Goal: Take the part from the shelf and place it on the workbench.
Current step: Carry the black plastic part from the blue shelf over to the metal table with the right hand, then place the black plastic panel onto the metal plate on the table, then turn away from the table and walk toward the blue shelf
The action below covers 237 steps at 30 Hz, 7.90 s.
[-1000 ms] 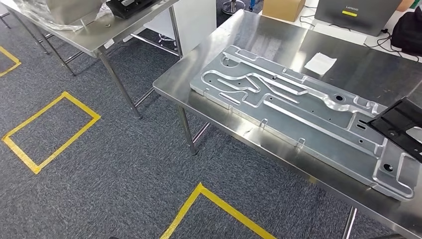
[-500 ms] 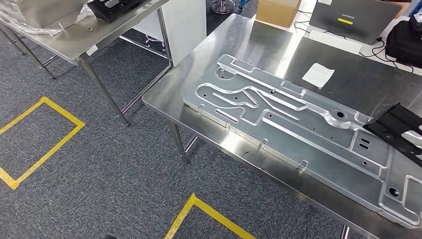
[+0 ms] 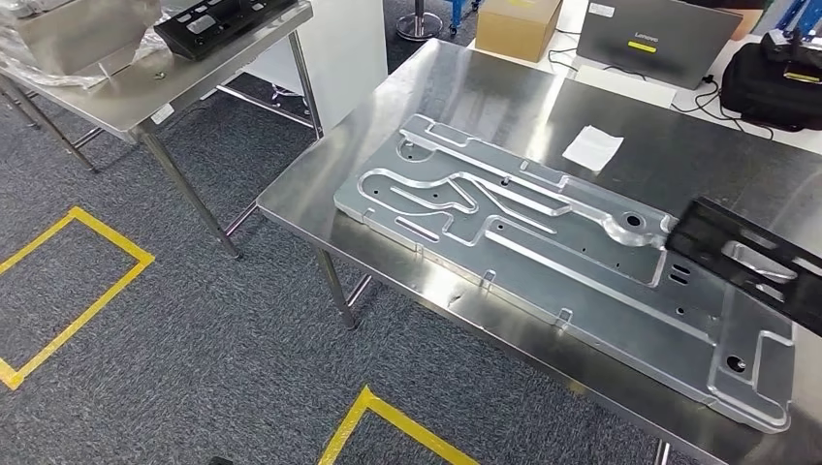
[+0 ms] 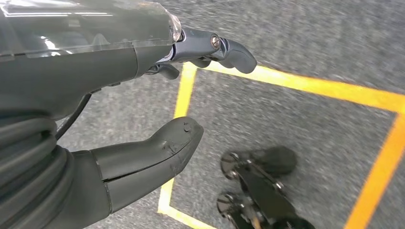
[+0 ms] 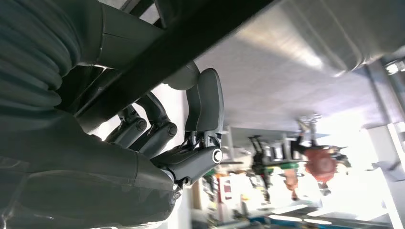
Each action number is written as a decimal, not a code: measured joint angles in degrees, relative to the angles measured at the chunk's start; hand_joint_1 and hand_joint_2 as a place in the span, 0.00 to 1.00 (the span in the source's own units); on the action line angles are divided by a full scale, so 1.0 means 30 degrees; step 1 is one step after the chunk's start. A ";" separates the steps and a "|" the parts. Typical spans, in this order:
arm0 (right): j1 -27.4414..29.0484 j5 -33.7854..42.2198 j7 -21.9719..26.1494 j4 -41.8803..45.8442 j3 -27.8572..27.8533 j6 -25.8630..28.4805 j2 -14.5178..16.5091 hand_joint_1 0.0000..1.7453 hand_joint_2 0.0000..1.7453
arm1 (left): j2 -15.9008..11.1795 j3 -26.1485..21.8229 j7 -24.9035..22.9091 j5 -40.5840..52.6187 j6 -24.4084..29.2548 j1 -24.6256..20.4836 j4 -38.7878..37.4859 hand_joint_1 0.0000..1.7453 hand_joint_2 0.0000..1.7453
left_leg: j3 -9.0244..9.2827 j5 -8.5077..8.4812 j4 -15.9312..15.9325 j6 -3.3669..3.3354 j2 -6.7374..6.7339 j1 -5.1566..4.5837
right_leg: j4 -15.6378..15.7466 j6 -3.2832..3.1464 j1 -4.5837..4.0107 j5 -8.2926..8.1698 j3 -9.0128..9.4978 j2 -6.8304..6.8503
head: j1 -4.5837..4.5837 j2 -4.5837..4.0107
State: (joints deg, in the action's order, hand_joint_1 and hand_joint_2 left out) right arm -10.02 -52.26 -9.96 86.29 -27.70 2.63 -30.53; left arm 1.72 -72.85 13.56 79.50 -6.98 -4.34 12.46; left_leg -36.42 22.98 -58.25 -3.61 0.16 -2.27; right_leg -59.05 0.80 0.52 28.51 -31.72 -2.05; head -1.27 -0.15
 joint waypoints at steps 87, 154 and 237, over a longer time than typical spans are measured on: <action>-0.4416 -0.1096 -0.0553 -0.4558 1.0732 0.1241 0.4924 0.00 0.00 | 0.0082 0.0846 0.1721 -0.0237 -0.0025 0.0094 0.0000 0.00 1.00 | -0.0018 -0.0173 -0.0008 0.0287 0.0247 0.0178 | 0.0437 0.0055 -0.0109 -0.0153 0.0195 0.0271 | 0.0015 0.0000; 0.0934 -0.3748 -0.1411 -0.0678 0.6976 0.1921 0.3053 0.00 0.00 | 0.4149 0.1641 0.0856 0.0435 0.2667 -0.0625 -0.0262 0.00 0.00 | -0.0081 -0.0154 -0.0006 0.0057 0.0440 0.0048 | 0.0550 0.0271 0.0024 -0.0114 0.0243 0.0459 | 0.0011 0.0000; 1.0196 -0.3650 0.4368 0.3788 0.6808 0.4189 1.1110 0.00 0.00 | 0.2140 0.0104 0.0834 -0.1869 0.0721 -0.0030 -0.0279 0.00 0.00 | 0.0548 0.0500 0.0147 0.0253 -0.0024 0.0535 | -0.1664 0.0042 -0.0257 0.0848 0.0636 0.0734 | 0.0233 0.0000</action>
State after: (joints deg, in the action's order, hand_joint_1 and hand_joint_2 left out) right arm 20.57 -63.20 3.14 97.66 -7.28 15.20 2.80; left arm 8.14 -72.54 16.06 73.89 -4.82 -4.43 11.62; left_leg -34.78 24.47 -57.80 -2.86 0.09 -0.67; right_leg -64.04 0.92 -0.25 31.06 -29.81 0.15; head -0.57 -0.15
